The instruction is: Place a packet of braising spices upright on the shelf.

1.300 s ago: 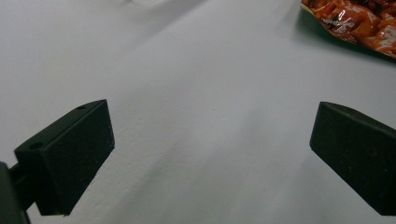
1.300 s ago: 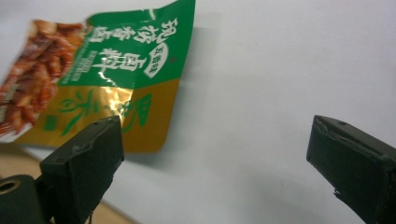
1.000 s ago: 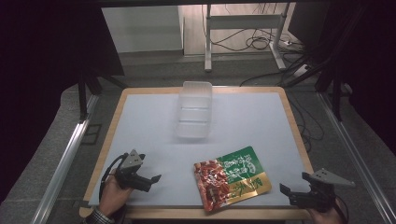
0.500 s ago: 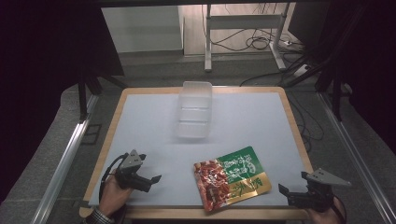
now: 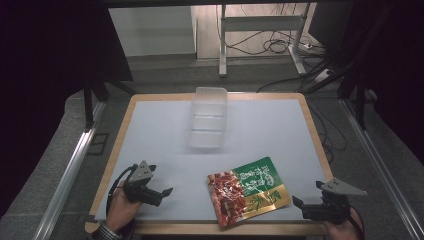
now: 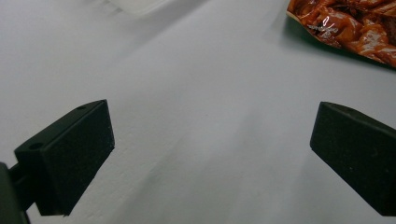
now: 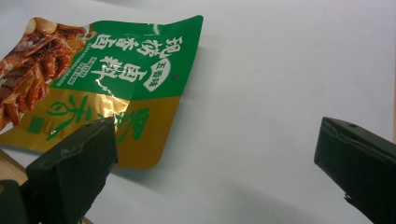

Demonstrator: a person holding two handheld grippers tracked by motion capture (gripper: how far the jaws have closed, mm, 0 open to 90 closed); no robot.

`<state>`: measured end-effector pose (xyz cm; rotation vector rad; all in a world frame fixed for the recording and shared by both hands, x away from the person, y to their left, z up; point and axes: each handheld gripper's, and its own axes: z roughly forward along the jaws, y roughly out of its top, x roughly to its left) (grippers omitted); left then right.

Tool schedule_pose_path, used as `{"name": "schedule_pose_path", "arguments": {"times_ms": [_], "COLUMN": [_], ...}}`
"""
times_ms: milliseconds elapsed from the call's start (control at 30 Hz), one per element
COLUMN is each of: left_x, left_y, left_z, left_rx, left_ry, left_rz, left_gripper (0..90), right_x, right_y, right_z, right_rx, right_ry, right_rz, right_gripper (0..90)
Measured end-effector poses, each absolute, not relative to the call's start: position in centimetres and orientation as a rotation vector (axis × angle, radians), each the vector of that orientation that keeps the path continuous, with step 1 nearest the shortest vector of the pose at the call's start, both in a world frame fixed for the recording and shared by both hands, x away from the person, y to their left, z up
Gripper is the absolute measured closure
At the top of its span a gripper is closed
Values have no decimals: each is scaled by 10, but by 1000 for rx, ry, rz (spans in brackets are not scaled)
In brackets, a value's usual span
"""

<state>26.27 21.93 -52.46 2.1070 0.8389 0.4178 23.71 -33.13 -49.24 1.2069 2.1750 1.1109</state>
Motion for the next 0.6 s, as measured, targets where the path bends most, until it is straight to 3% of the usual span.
{"name": "schedule_pose_path", "arguments": {"times_ms": [600], "left_x": [263], "left_y": [218], "left_z": [-525], "left_rx": [2115], "left_ry": [825], "left_rz": [421], "left_gripper": [0], "right_x": [253], "right_y": [-313], "right_z": [-493], "right_rx": [1148], "right_ry": [2216], "right_rz": [1114], "right_gripper": [0]}}
